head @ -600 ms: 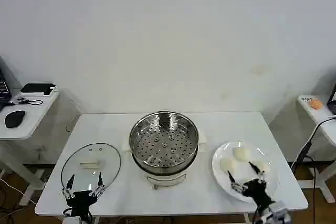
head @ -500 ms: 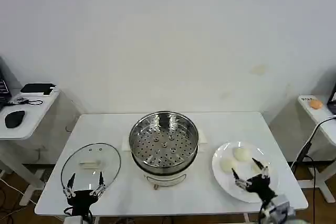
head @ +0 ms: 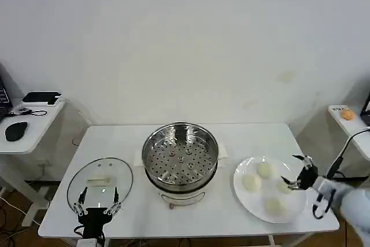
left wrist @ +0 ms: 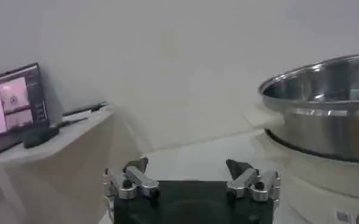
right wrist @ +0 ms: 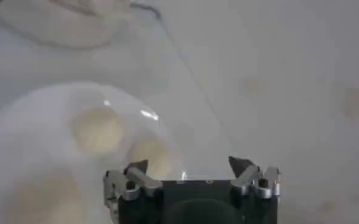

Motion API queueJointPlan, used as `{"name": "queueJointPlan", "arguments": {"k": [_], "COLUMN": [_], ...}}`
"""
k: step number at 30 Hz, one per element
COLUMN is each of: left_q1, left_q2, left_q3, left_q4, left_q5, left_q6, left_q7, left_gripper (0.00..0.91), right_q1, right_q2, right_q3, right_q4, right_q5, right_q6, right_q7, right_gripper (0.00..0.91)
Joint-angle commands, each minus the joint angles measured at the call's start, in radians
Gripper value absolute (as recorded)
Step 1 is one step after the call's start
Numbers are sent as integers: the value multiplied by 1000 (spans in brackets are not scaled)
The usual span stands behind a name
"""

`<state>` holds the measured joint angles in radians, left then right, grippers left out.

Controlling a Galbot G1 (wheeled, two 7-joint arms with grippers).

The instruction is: Take steamed baozi put them in steamer then cover it.

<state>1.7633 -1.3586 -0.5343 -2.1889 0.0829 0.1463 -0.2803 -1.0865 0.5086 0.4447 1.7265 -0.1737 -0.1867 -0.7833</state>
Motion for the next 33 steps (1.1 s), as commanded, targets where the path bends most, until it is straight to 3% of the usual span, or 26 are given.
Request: {"name": "queueJointPlan", "arguments": {"k": [1, 4, 8, 12, 17, 25, 33], "left_q1": [-1, -7, -11, -16, -23, -30, -29], "left_q2": [2, 2, -1, -9, -19, -24, -18], "left_q3": [2, -4, -10, -18, -21, -29, -51], "left_q4": [-4, -16, -27, -27, -30, -31, -31], "left_q5": [23, 25, 25, 25, 24, 21, 14], "left_q6": [3, 5, 5, 5, 5, 2, -1], "left_q7": [4, 6, 5, 3, 2, 5, 7], "left_gripper": [907, 907, 907, 907, 907, 907, 907], "right_q1": [243, 455, 702, 840, 866, 842, 846], "right_q2": [-188, -186, -132, -64, -14, 109, 193], "right_q3": [-194, -429, -734, -880, -936, -918, -943], "right_q4": [-96, -149, -249, -347, -398, -496, -541], "right_q5": [-29, 27, 35, -1, -35, -52, -56], "right_q6": [17, 41, 73, 92, 88, 66, 52], "right_q7": [-172, -241, -293, -310, -308, -227, -222], "right_gripper": [907, 907, 907, 907, 907, 907, 897]}}
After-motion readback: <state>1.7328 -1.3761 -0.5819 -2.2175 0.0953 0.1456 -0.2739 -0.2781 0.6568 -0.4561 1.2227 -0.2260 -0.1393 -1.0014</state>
